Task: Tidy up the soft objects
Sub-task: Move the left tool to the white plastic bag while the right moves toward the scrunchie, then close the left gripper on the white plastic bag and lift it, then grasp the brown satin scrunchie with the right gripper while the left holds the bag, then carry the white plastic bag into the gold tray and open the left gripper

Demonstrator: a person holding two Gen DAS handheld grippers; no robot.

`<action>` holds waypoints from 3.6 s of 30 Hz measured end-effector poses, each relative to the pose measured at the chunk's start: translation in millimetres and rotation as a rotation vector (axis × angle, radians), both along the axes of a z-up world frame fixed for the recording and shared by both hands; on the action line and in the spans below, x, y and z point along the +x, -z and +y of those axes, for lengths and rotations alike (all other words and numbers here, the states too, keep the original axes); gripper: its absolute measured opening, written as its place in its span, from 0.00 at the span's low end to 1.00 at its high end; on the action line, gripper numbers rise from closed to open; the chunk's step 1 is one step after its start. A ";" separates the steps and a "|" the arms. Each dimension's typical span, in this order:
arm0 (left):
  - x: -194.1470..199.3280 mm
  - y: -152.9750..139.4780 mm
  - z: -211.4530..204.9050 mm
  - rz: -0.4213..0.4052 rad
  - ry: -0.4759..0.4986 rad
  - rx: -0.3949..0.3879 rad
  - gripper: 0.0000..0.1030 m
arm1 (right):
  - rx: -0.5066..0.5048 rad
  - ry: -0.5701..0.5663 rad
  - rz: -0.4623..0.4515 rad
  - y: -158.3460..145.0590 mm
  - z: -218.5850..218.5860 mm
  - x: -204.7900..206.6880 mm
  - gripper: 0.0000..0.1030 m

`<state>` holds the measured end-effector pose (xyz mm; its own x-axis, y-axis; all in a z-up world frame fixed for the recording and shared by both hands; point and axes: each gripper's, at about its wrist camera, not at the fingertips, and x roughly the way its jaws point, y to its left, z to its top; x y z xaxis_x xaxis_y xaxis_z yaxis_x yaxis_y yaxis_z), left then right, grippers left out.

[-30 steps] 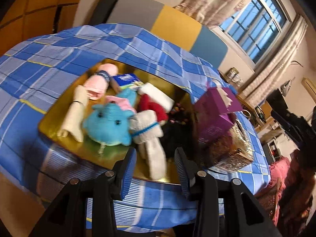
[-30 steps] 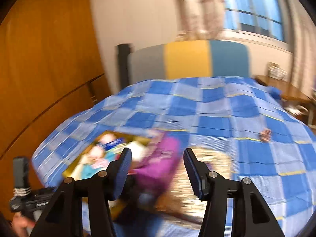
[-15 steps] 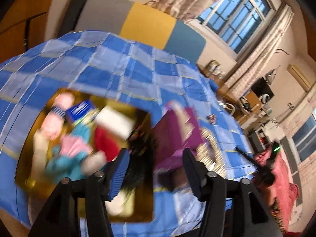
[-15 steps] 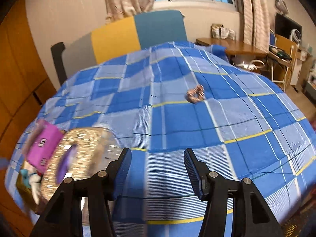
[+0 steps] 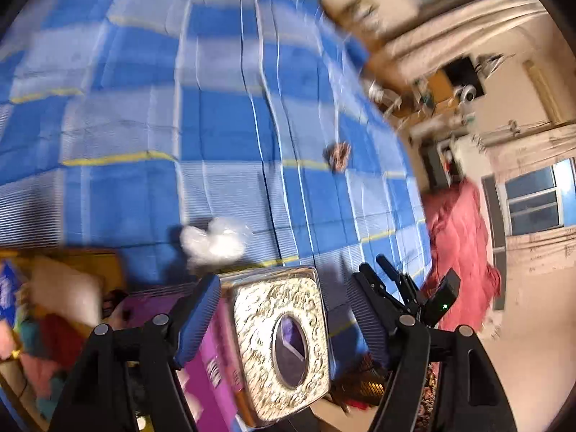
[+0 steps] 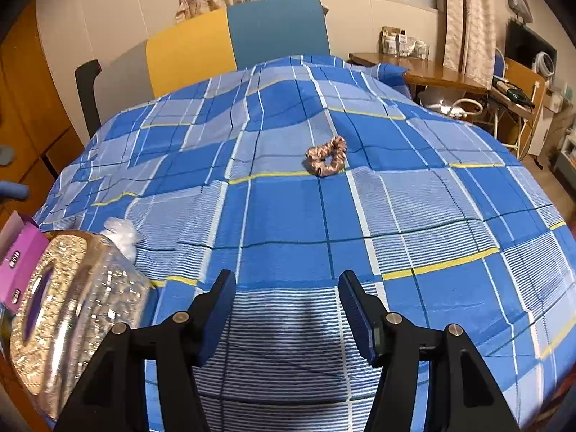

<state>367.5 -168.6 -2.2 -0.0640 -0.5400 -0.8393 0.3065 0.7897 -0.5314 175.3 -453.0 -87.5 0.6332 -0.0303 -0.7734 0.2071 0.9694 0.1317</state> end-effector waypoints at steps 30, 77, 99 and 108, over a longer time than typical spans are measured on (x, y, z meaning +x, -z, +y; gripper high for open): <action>37.6 138.2 -85.3 0.138 0.180 0.519 0.53 | 0.065 -0.054 0.049 9.3 8.8 5.4 0.61; -93.3 -41.5 157.6 -0.406 -0.369 -0.325 0.49 | 0.080 0.147 0.020 30.1 -69.2 148.2 0.21; -100.2 37.1 246.0 -0.254 -0.545 -0.196 0.49 | 0.106 0.013 -0.124 -28.9 34.2 -7.1 0.21; -68.2 81.5 198.5 -0.185 -0.478 -0.135 0.54 | 0.091 -0.051 -0.192 -59.5 75.3 -54.5 0.21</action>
<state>299.2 30.0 -83.7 0.3580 -0.5766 -0.7344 0.0276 0.7927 -0.6090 120.9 -377.8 -28.0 0.7682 0.0699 -0.6364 0.1212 0.9602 0.2518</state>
